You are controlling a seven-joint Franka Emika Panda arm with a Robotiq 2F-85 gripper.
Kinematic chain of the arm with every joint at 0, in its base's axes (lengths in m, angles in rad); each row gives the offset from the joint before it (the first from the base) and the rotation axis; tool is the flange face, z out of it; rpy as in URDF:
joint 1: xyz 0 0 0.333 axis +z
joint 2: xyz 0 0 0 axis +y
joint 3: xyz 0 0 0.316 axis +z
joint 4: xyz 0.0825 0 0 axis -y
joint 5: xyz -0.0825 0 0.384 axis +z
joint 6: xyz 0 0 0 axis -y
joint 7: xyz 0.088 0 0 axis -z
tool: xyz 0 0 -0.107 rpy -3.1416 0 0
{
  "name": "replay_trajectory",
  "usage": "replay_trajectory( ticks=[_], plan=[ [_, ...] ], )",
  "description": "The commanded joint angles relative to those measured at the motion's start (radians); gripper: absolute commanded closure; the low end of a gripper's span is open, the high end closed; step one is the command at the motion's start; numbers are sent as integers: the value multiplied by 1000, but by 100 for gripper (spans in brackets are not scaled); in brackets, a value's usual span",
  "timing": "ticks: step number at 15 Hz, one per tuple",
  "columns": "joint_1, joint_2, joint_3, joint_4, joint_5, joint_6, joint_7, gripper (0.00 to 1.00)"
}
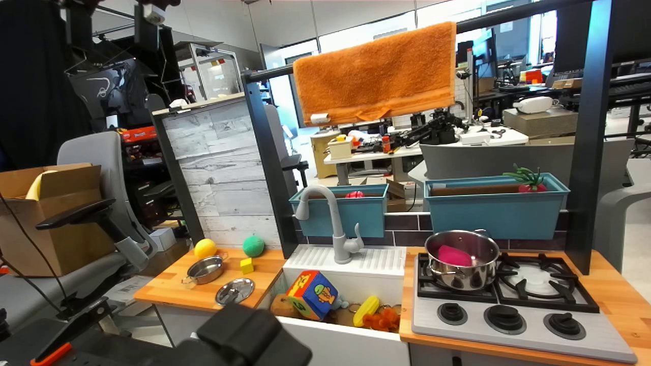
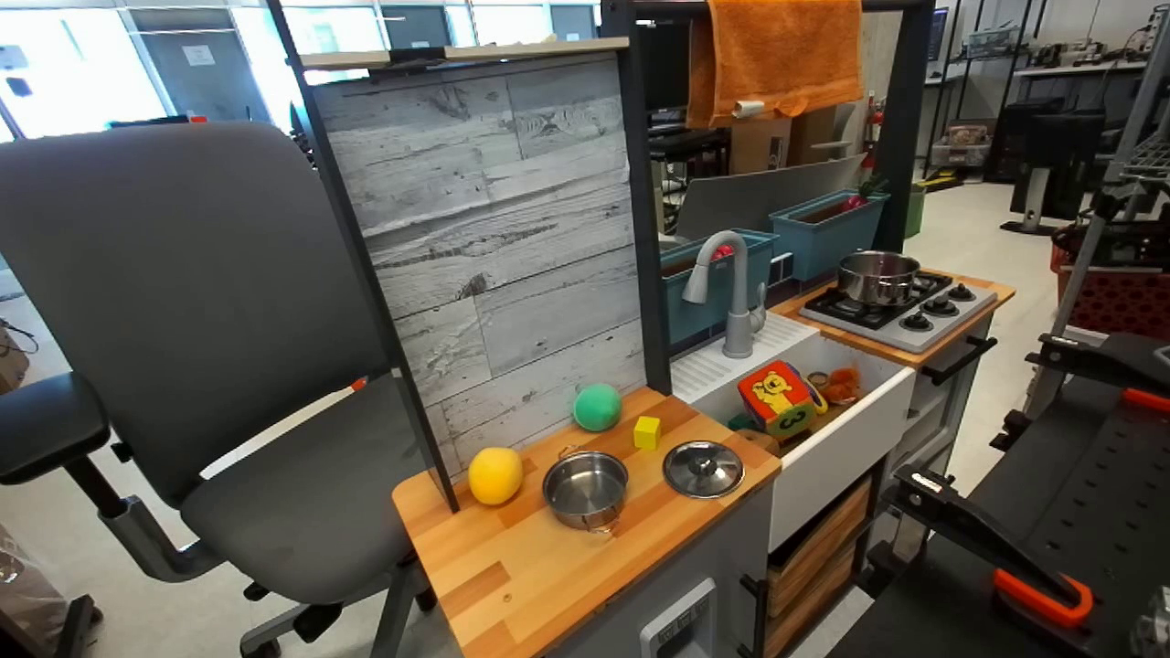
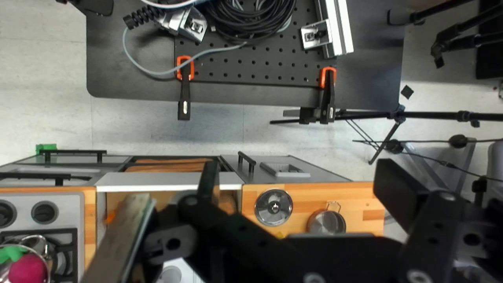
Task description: Put the towel in the sink.
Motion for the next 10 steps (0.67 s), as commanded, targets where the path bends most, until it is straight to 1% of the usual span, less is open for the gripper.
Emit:
replay_trajectory(
  ticks=[1,5,7,8,9,10],
  plan=[
    [-12,-20,3,-6,104,140,-32,0],
    [-5,14,-8,56,268,267,-37,0],
    [-2,49,-7,105,349,347,-20,0],
    [1,77,-7,141,386,370,-13,0],
    [-1,115,-3,195,396,362,10,0],
    [-7,164,5,265,380,321,55,0]
  ],
)
